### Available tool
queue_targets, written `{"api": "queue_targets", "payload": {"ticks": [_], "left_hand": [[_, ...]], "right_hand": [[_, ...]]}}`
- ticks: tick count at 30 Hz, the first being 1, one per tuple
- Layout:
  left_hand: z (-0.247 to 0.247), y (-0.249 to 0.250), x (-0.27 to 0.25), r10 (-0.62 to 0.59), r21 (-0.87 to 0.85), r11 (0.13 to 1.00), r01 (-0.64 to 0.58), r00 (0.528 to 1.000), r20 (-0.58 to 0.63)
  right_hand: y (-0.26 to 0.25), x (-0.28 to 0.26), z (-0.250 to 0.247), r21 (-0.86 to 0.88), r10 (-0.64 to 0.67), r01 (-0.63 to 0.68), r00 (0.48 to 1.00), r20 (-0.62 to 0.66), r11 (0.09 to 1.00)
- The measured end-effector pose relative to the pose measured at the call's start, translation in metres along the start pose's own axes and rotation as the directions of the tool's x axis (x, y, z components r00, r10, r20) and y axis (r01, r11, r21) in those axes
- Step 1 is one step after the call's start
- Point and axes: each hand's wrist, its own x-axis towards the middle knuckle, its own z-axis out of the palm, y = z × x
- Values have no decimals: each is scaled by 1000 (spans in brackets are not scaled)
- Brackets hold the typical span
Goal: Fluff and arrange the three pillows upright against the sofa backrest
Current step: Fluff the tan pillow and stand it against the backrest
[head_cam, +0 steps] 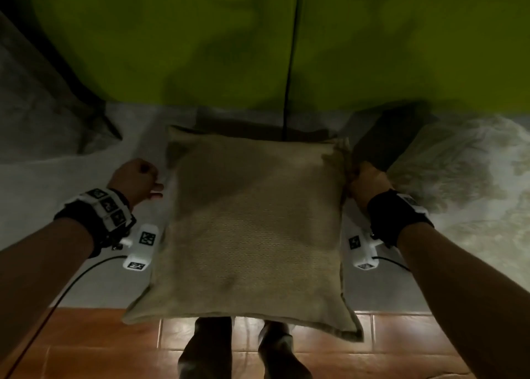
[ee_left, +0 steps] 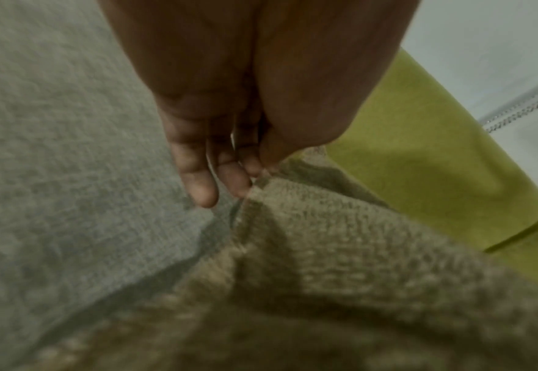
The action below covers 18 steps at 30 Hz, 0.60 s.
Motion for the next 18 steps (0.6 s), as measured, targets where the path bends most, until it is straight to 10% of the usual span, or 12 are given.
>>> {"api": "queue_targets", "payload": {"ticks": [5, 7, 11, 13, 18], "left_hand": [[-30, -6, 3, 139, 200, 970, -138, 990, 12], [-31, -2, -13, 260, 315, 910, -270, 963, 72], [-4, -2, -74, 660, 441, 506, -741, 662, 355], [21, -20, -99, 690, 465, 346, -815, 557, 462], [60, -73, -103, 468, 528, 528, -665, 747, 473]], "right_hand": [[-10, -35, -6, 133, -14, 20, 999, -48, 991], [-15, -67, -8, 101, -259, 280, 948, -187, 955], [-27, -139, 16, -244, -775, 742, 628, -77, 625], [-35, -159, 43, -291, -820, 795, 570, 55, 533], [-34, -141, 91, -401, -715, 720, 671, 196, 566]]}}
